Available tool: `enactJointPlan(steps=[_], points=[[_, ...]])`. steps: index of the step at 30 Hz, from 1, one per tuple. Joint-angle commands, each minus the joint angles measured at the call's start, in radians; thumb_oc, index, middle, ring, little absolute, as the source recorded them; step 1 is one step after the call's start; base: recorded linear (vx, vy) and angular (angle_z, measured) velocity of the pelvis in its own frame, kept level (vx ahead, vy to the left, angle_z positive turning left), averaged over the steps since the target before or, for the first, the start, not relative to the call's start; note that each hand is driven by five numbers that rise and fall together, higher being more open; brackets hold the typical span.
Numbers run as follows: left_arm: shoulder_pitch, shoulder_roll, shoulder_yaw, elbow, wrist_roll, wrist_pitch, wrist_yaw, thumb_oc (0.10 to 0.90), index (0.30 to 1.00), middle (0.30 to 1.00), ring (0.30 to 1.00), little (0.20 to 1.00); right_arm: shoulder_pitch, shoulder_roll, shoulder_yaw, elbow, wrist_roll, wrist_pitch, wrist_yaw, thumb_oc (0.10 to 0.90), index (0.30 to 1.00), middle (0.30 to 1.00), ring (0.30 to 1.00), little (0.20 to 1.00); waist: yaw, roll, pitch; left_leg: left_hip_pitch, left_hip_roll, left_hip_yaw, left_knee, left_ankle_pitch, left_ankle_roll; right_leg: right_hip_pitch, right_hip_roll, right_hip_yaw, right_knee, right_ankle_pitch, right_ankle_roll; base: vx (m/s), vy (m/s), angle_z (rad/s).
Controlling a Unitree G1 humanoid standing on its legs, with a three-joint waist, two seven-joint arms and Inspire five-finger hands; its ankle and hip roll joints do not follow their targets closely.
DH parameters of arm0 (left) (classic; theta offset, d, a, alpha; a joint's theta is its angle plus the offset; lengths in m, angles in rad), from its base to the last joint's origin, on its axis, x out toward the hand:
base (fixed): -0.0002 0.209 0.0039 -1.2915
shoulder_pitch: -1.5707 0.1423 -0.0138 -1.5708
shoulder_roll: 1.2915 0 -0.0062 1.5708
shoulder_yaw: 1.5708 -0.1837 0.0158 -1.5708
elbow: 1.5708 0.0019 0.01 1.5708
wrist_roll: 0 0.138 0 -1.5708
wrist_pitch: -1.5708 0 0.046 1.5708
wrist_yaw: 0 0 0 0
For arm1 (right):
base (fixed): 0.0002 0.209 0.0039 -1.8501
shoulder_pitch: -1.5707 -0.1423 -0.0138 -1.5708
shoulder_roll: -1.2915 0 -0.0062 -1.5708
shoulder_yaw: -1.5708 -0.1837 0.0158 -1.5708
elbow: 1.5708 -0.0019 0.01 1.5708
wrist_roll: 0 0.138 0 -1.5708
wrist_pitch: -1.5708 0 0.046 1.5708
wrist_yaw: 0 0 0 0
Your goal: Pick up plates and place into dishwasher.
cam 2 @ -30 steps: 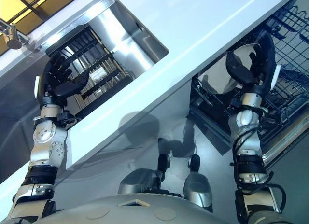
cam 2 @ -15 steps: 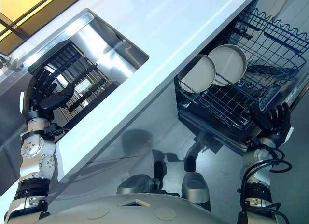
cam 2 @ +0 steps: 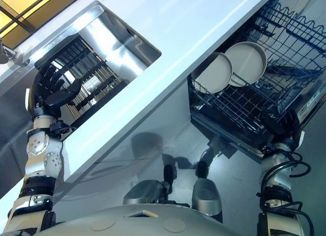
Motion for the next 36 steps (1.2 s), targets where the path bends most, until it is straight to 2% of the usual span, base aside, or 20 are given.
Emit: enactJointPlan(steps=[1, 3, 4, 7, 10, 13, 21, 23, 24, 26, 27, 28, 29, 33, 36], points=[[-0.018, -0.003, -0.074, 0.011, -0.039, -0.053, 0.007, 0.800, 0.900, 0.900, 0.900, 0.900, -0.101, -0.074, 0.043, -0.049, 0.113, 0.027, 0.195, 0.800, 0.900, 0.900, 0.900, 0.900, 0.016, 0.013, 0.050, -0.139, -0.024, -0.020, 0.120, -0.045, -0.032, -0.148, 0.014, -0.058, 0.357, -0.265, -0.040, -0.06, 0.015, -0.01], [-0.031, 0.003, -0.084, 0.009, -0.046, -0.059, 0.010, 0.800, 0.900, 0.900, 0.900, 0.900, -0.130, -0.051, 0.073, -0.057, 0.265, 0.103, 0.345, 0.800, 0.900, 0.900, 0.900, 0.900, 0.027, 0.023, 0.071, -0.169, -0.027, -0.031, 0.126, -0.037, -0.028, -0.191, 0.011, -0.062, 0.398, -0.272, -0.045, -0.06, 0.033, -0.03], [-0.033, 0.004, -0.085, 0.009, -0.046, -0.059, 0.010, 0.800, 0.900, 0.900, 0.900, 0.900, -0.133, -0.051, 0.075, -0.056, 0.277, 0.108, 0.358, 0.800, 0.900, 0.900, 0.900, 0.900, 0.028, 0.023, 0.071, -0.172, -0.028, -0.031, 0.127, -0.036, -0.028, -0.196, 0.010, -0.062, 0.402, -0.274, -0.045, -0.04, 0.037, -0.07], [-0.052, 0.012, -0.099, 0.006, -0.062, -0.068, 0.018, 0.800, 0.900, 0.900, 0.900, 0.900, -0.185, -0.039, 0.116, -0.076, 0.397, 0.167, 0.498, 0.800, 0.900, 0.900, 0.900, 0.900, 0.042, 0.028, 0.092, -0.205, -0.034, -0.040, 0.137, -0.028, -0.025, -0.234, 0.004, -0.070, 0.439, -0.281, -0.048, -0.03, 0.046, -0.03], [-0.072, 0.017, -0.114, -0.007, -0.060, -0.071, 0.033, 0.800, 0.900, 0.900, 0.900, 0.900, -0.245, -0.021, 0.177, -0.141, 0.442, 0.158, 0.557, 0.800, 0.900, 0.900, 0.900, 0.900, 0.056, 0.022, 0.112, -0.242, -0.044, -0.046, 0.168, -0.036, -0.018, -0.278, -0.010, -0.075, 0.495, -0.300, -0.050, -0.02, 0.056, -0.02], [-0.083, 0.022, -0.127, -0.015, -0.059, -0.069, 0.037, 0.800, 0.900, 0.900, 0.900, 0.900, -0.310, 0.007, 0.243, -0.253, 0.441, 0.132, 0.548, 0.800, 0.900, 0.900, 0.900, 0.900, 0.074, 0.018, 0.123, -0.273, -0.051, -0.051, 0.201, -0.044, -0.009, -0.304, -0.021, -0.081, 0.526, -0.302, -0.054, -0.01, 0.069, 0.01], [-0.125, 0.008, -0.180, 0.007, -0.039, -0.056, 0.050, 0.800, 0.900, 0.900, 0.900, 0.900, -0.557, 0.087, 0.426, -0.485, 0.234, 0.079, 0.433, 0.800, 0.900, 0.900, 0.900, 0.900, 0.135, 0.001, 0.121, -0.294, -0.082, -0.069, 0.253, -0.068, 0.022, -0.304, -0.048, -0.096, 0.546, -0.295, -0.056, 0.07, 0.121, 0.00], [-0.124, 0.006, -0.194, 0.010, -0.034, -0.054, 0.050, 0.800, 0.900, 0.900, 0.900, 0.900, -0.643, 0.089, 0.477, -0.521, 0.044, 0.014, 0.313, 0.800, 0.900, 0.900, 0.900, 0.900, 0.160, -0.009, 0.112, -0.292, -0.092, -0.075, 0.266, -0.075, 0.033, -0.292, -0.056, -0.102, 0.540, -0.286, -0.051, 0.12, 0.110, 0.02], [-0.123, 0.005, -0.194, 0.010, -0.034, -0.055, 0.050, 0.800, 0.900, 0.900, 0.900, 0.900, -0.654, 0.086, 0.483, -0.527, 0.018, 0.007, 0.293, 0.800, 0.900, 0.900, 0.900, 0.900, 0.162, -0.010, 0.111, -0.291, -0.093, -0.075, 0.267, -0.076, 0.034, -0.290, -0.057, -0.102, 0.539, -0.285, -0.051, 0.09, 0.091, 0.09], [-0.105, -0.001, -0.198, 0.006, -0.033, -0.059, 0.050, 0.800, 0.900, 0.900, 0.900, 0.900, -0.702, 0.077, 0.511, -0.555, -0.179, -0.025, 0.216, 0.800, 0.900, 0.900, 0.900, 0.900, 0.178, -0.014, 0.103, -0.283, -0.100, -0.080, 0.272, -0.082, 0.042, -0.275, -0.060, -0.104, 0.525, -0.277, -0.048, 0.11, 0.107, 0.23], [-0.095, -0.004, -0.198, 0.004, -0.030, -0.060, 0.048, 0.800, 0.900, 0.900, 0.900, 0.900, -0.719, 0.072, 0.528, -0.577, -0.237, -0.021, 0.192, 0.800, 0.900, 0.900, 0.900, 0.900, 0.184, -0.017, 0.098, -0.278, -0.105, -0.081, 0.274, -0.086, 0.047, -0.268, -0.061, -0.103, 0.520, -0.273, -0.046, 0.16, 0.109, 0.21], [-0.082, -0.010, -0.197, 0.001, -0.025, -0.061, 0.044, 0.800, 0.900, 0.900, 0.900, 0.900, -0.739, 0.071, 0.549, -0.598, -0.321, 0.005, 0.173, 0.800, 0.900, 0.900, 0.900, 0.900, 0.194, -0.022, 0.091, -0.271, -0.109, -0.083, 0.279, -0.093, 0.051, -0.252, -0.064, -0.104, 0.505, -0.266, -0.040, 0.17, 0.099, 0.12], [-0.076, -0.013, -0.193, 0.002, -0.022, -0.059, 0.040, 0.800, 0.900, 0.900, 0.900, 0.900, -0.753, 0.065, 0.569, -0.603, -0.349, 0.050, 0.171, 0.800, 0.900, 0.900, 0.900, 0.900, 0.199, -0.027, 0.086, -0.265, -0.113, -0.083, 0.284, -0.099, 0.055, -0.243, -0.066, -0.101, 0.499, -0.262, -0.035, 0.14, 0.066, 0.03], [-0.074, -0.006, -0.192, 0.008, -0.008, -0.049, 0.030, 0.800, 0.900, 0.900, 0.900, 0.900, -0.782, 0.040, 0.620, -0.538, -0.390, 0.142, 0.149, 0.800, 0.900, 0.900, 0.900, 0.900, 0.215, -0.044, 0.071, -0.248, -0.120, -0.084, 0.291, -0.110, 0.061, -0.208, -0.068, -0.092, 0.461, -0.240, -0.021, 0.12, 0.023, 0.04], [-0.076, 0.005, -0.194, 0.003, 0.000, -0.036, 0.027, 0.800, 0.900, 0.900, 0.900, 0.900, -0.779, 0.016, 0.628, -0.453, -0.384, 0.159, 0.102, 0.800, 0.900, 0.900, 0.900, 0.900, 0.223, -0.059, 0.063, -0.234, -0.121, -0.085, 0.296, -0.120, 0.065, -0.176, -0.068, -0.091, 0.431, -0.227, -0.011, 0.12, -0.015, 0.06]])
